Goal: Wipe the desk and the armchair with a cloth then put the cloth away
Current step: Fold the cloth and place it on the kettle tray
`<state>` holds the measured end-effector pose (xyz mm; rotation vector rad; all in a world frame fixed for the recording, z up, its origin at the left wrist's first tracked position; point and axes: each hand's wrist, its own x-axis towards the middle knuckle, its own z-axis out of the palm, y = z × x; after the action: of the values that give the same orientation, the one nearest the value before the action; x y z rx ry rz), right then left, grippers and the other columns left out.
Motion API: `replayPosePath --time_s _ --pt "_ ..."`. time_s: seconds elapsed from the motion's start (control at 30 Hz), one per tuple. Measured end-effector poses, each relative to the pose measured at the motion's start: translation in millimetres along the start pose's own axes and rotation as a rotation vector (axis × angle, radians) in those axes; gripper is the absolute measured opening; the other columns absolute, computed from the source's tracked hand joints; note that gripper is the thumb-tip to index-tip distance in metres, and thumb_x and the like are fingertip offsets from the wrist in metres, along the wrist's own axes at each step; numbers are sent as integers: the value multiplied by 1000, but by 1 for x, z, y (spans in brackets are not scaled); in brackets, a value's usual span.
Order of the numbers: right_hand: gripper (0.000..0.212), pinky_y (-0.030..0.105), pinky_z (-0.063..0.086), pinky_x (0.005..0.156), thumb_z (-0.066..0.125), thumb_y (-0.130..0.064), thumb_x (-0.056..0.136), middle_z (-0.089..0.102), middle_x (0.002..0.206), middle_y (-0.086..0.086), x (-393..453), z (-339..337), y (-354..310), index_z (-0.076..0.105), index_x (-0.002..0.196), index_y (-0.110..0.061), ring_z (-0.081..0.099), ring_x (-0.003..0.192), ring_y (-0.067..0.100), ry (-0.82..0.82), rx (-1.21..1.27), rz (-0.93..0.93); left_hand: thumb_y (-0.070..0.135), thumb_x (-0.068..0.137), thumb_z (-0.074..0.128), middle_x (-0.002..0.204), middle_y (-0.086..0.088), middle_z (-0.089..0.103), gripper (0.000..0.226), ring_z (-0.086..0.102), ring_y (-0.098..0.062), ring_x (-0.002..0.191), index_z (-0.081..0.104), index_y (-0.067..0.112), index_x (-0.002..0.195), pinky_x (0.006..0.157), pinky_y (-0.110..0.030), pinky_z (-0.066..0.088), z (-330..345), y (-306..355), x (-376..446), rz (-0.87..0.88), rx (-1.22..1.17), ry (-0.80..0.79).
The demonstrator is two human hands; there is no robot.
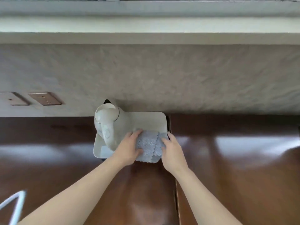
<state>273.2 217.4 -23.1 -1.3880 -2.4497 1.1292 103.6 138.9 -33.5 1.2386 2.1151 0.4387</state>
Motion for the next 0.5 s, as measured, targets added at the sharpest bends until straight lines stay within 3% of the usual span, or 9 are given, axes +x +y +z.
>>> replayPosePath --time_s 0.1,0.23,0.33,0.5 --pt "52 20 21 115 41 9 94 16 163 12 38 16 7 45 144 -6 26 148 25 -87 -98 -5 13 91 68 158 -12 29 83 37 -31 142 22 26 159 111 -29 31 8 -12 34 -38 19 12" --pt "68 30 26 115 42 13 91 -10 165 9 76 38 17 26 154 -9 22 148 30 -110 -267 34 22 96 65 167 -12 -20 91 0 -34 154 1 29 161 122 -34 9 32 -31 64 -53 154 -77" --pt "76 34 6 121 49 6 92 -18 164 11 85 57 22 9 157 -6 -4 152 31 -125 -381 -19 22 101 58 167 -9 -19 88 -7 -30 156 -6 20 161 123 -32 6 44 -45 71 9 223 -175" --pt "72 37 -8 122 43 -21 104 -10 164 19 83 78 36 -5 155 -3 -8 152 30 -218 -555 2 28 104 51 168 -10 -18 82 -9 -29 156 -7 13 160 122 -31 2 49 -57 82 54 308 -225"
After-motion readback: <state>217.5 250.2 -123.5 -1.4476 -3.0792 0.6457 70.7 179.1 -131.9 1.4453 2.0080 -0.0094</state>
